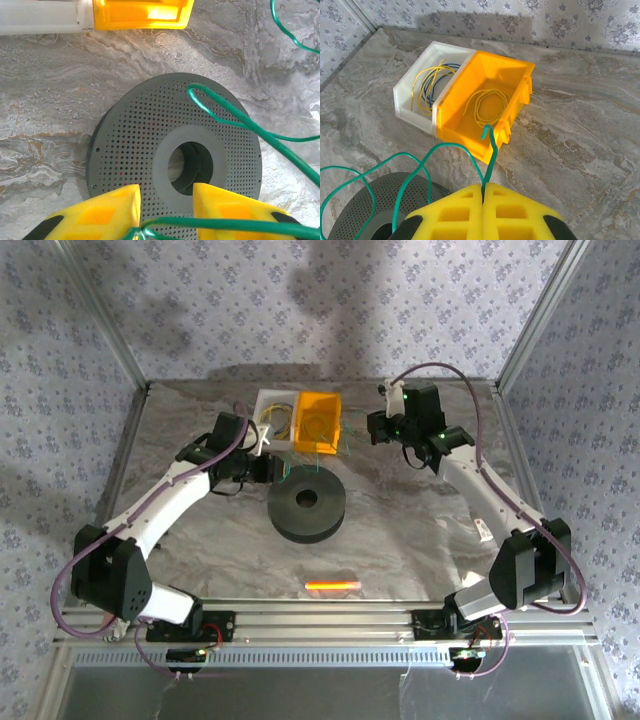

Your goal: Wrap the cables

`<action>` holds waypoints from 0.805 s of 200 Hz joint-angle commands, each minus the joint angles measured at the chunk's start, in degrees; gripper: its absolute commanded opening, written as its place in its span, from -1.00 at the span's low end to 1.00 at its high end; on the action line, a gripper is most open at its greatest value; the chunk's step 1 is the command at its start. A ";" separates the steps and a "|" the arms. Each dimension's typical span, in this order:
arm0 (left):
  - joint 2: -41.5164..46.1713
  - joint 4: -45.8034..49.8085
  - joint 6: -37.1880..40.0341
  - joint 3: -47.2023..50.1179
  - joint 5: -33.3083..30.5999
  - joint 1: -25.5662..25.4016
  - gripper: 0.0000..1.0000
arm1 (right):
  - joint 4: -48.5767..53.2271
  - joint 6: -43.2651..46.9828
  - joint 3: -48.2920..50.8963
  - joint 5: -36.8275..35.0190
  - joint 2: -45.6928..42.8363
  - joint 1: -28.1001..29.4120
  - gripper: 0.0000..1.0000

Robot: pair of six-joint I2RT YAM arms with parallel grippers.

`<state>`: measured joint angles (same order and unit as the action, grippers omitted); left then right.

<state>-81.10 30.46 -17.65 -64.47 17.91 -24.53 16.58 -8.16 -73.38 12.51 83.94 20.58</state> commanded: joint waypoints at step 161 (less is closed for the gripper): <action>8.78 0.81 1.79 2.84 0.37 6.34 0.68 | -0.26 -2.13 0.08 5.10 -2.46 -2.19 -1.00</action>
<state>-74.30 31.90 -16.49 -62.26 16.12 -18.74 16.62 -9.02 -73.30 15.86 82.54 18.61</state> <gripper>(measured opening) 0.833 0.051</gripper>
